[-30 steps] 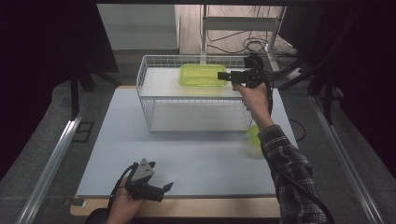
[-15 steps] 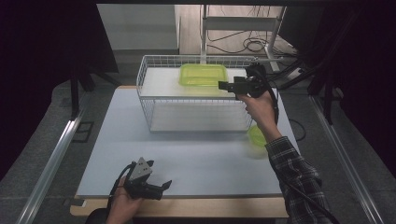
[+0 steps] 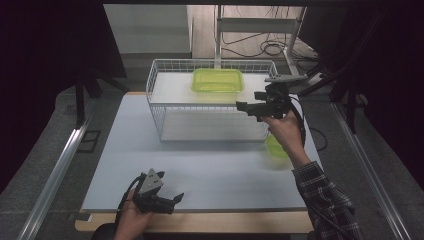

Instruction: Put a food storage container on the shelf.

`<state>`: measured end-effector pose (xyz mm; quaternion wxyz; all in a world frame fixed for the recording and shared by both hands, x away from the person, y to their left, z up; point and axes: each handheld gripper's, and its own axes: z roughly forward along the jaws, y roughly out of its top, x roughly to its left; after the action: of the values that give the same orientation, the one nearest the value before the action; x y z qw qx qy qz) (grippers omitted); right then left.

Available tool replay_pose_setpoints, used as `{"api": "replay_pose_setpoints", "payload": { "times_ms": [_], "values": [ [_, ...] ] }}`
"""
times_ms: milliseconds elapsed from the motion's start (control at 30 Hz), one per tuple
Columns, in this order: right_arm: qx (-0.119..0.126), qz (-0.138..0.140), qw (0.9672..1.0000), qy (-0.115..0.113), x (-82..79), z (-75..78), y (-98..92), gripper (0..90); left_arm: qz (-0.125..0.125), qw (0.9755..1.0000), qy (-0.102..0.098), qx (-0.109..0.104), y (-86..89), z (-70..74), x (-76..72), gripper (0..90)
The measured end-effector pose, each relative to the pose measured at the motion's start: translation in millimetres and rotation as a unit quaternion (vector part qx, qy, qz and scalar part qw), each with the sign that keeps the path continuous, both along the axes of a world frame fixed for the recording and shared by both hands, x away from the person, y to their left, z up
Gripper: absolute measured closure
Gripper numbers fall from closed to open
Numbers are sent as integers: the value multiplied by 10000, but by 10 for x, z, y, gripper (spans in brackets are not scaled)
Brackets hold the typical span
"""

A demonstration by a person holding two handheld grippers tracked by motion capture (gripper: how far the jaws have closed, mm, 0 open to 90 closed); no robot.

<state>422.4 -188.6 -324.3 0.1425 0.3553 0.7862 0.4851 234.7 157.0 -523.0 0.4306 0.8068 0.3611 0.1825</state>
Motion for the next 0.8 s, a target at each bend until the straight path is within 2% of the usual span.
{"api": "replay_pose_setpoints", "payload": {
  "times_ms": [100,200,300,700,800],
  "values": [
    [-161,158,9997,-118,-103,-72,-28,92,-8,10000,46,38,-11,-6,5,24],
    [-223,229,9994,-137,-150,-131,-47,82,4,10000,72,7,-16,-9,5,23],
    [-280,317,9990,-140,-232,-259,-99,61,10,10000,89,22,-18,-10,2,23],
    [-287,380,9988,-118,-421,-551,-232,48,7,9999,119,40,-24,-15,-5,23],
    [-223,348,9991,-31,-504,-677,-286,49,4,9999,112,68,-29,-16,-5,23]
  ]
}}
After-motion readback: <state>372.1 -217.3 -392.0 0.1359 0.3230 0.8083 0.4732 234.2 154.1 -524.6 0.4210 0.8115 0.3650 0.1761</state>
